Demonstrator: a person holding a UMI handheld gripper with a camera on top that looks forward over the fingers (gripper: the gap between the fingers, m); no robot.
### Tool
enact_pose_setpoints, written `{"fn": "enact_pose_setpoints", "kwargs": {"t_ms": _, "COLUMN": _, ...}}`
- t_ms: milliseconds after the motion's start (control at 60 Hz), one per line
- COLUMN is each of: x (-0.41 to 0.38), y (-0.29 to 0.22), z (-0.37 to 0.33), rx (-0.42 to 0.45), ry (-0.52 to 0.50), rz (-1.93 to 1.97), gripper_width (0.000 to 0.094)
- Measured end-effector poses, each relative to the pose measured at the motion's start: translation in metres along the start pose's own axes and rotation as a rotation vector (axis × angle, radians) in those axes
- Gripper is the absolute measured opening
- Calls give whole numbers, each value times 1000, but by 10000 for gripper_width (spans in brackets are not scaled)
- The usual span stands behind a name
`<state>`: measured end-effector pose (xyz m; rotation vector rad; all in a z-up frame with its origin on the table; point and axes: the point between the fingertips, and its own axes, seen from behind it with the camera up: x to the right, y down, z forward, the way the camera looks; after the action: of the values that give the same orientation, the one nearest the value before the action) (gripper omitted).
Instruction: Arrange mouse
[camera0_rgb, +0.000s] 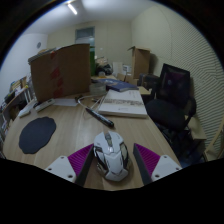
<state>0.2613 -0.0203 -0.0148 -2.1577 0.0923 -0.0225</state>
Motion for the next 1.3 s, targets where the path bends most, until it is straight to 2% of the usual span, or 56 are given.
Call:
{"fn": "enact_pose_setpoints", "kwargs": {"t_ms": 17, "x": 0, "y": -1, "z": 1, "rx": 3, "ry": 5, "rz": 3, "gripper_width": 788}}
{"fn": "enact_pose_setpoints", "kwargs": {"t_ms": 33, "x": 1, "y": -1, "z": 2, "rx": 8, "ry": 10, "rz": 6, "gripper_width": 815}}
{"fn": "enact_pose_setpoints", "kwargs": {"t_ms": 117, "x": 7, "y": -3, "z": 6, "rx": 29, "ry": 57, "rz": 35, "gripper_width": 551}}
{"fn": "enact_pose_setpoints", "kwargs": {"t_ms": 183, "x": 7, "y": -1, "z": 6, "rx": 23, "ry": 89, "rz": 47, "gripper_width": 504}}
{"fn": "enact_pose_setpoints", "kwargs": {"t_ms": 267, "x": 8, "y": 1, "z": 5, "rx": -29, "ry": 113, "rz": 78, "gripper_width": 435}}
{"fn": "enact_pose_setpoints", "kwargs": {"t_ms": 367, "x": 9, "y": -5, "z": -2, "rx": -80, "ry": 124, "rz": 110, "gripper_width": 403}}
{"fn": "enact_pose_setpoints", "kwargs": {"t_ms": 400, "x": 10, "y": -20, "z": -11, "rx": -50, "ry": 133, "rz": 110, "gripper_width": 388}}
{"fn": "enact_pose_setpoints", "kwargs": {"t_ms": 483, "x": 2, "y": -92, "z": -48, "rx": 92, "ry": 160, "rz": 118, "gripper_width": 385}}
{"fn": "enact_pose_setpoints", "kwargs": {"t_ms": 583, "x": -51, "y": -177, "z": -89, "rx": 257, "ry": 109, "rz": 109, "gripper_width": 385}}
{"fn": "enact_pose_setpoints", "kwargs": {"t_ms": 683, "x": -138, "y": -199, "z": -91, "rx": 292, "ry": 11, "rz": 70, "gripper_width": 381}}
{"fn": "enact_pose_setpoints", "kwargs": {"t_ms": 750, "x": -191, "y": -181, "z": -68, "rx": 242, "ry": -60, "rz": 49, "gripper_width": 381}}
{"fn": "enact_pose_setpoints", "kwargs": {"t_ms": 867, "x": -260, "y": -111, "z": -21, "rx": 102, "ry": -116, "rz": -6, "gripper_width": 383}}
{"fn": "enact_pose_setpoints", "kwargs": {"t_ms": 917, "x": -276, "y": -81, "z": -6, "rx": 56, "ry": -116, "rz": -31, "gripper_width": 383}}
{"fn": "enact_pose_setpoints", "kwargs": {"t_ms": 1100, "x": -297, "y": -22, "z": 29, "rx": -80, "ry": -112, "rz": -79, "gripper_width": 383}}
{"fn": "enact_pose_setpoints", "kwargs": {"t_ms": 1117, "x": -297, "y": -15, "z": 30, "rx": -99, "ry": -111, "rz": -85, "gripper_width": 409}}
{"fn": "enact_pose_setpoints", "kwargs": {"t_ms": 1150, "x": -298, "y": -19, "z": 33, "rx": -62, "ry": -104, "rz": -81, "gripper_width": 387}}
{"fn": "enact_pose_setpoints", "kwargs": {"t_ms": 1217, "x": -298, "y": -15, "z": 33, "rx": -69, "ry": -99, "rz": -83, "gripper_width": 407}}
{"fn": "enact_pose_setpoints", "kwargs": {"t_ms": 1300, "x": -299, "y": -17, "z": 32, "rx": -80, "ry": -104, "rz": -71, "gripper_width": 503}}
